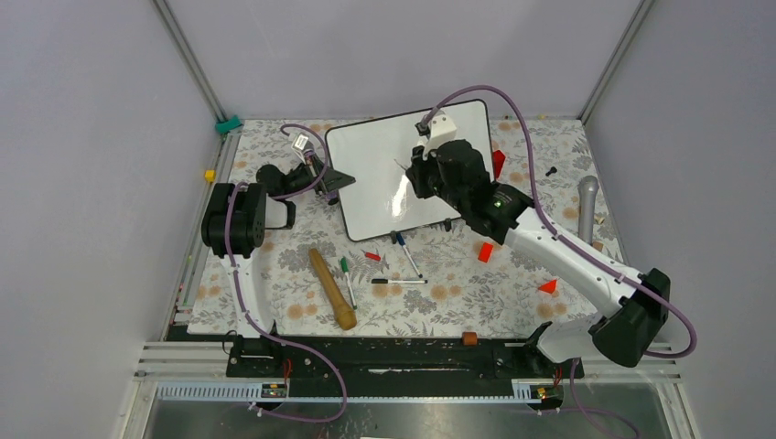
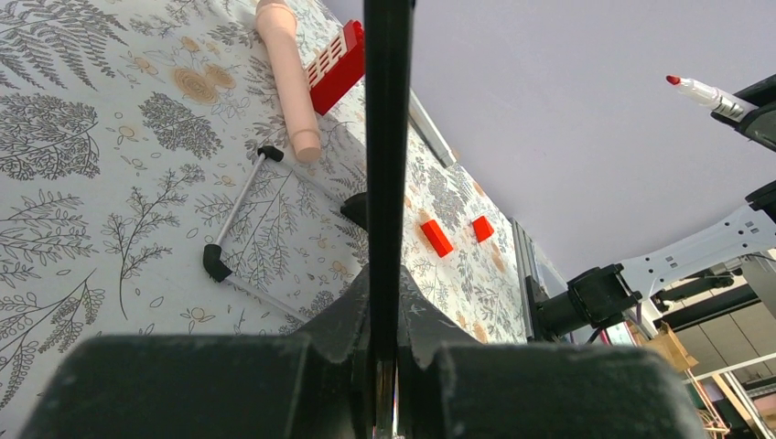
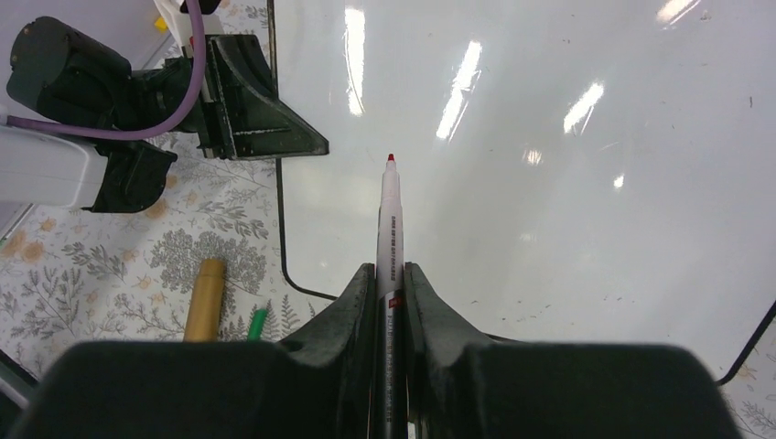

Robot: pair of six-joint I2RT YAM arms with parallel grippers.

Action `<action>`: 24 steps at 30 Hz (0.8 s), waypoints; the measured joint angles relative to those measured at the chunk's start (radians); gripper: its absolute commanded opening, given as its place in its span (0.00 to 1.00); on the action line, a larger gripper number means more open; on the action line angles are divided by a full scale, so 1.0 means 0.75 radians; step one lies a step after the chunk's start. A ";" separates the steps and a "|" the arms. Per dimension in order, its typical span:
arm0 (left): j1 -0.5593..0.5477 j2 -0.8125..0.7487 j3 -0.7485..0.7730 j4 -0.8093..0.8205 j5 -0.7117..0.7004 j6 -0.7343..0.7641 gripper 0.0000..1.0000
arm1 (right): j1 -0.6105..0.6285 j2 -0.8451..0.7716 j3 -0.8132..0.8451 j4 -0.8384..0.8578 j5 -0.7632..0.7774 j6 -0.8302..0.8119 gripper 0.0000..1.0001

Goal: Write a sentence on the whiteboard
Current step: Hold the whiteboard on the whiteboard stand.

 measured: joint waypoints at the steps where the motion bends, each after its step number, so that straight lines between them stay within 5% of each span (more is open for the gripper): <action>1: 0.000 0.000 -0.004 0.001 -0.004 0.001 0.00 | 0.000 -0.006 -0.007 0.007 0.001 -0.007 0.00; 24: -0.002 0.029 0.002 0.017 -0.026 -0.035 0.00 | 0.000 -0.167 -0.125 0.106 0.152 -0.113 0.00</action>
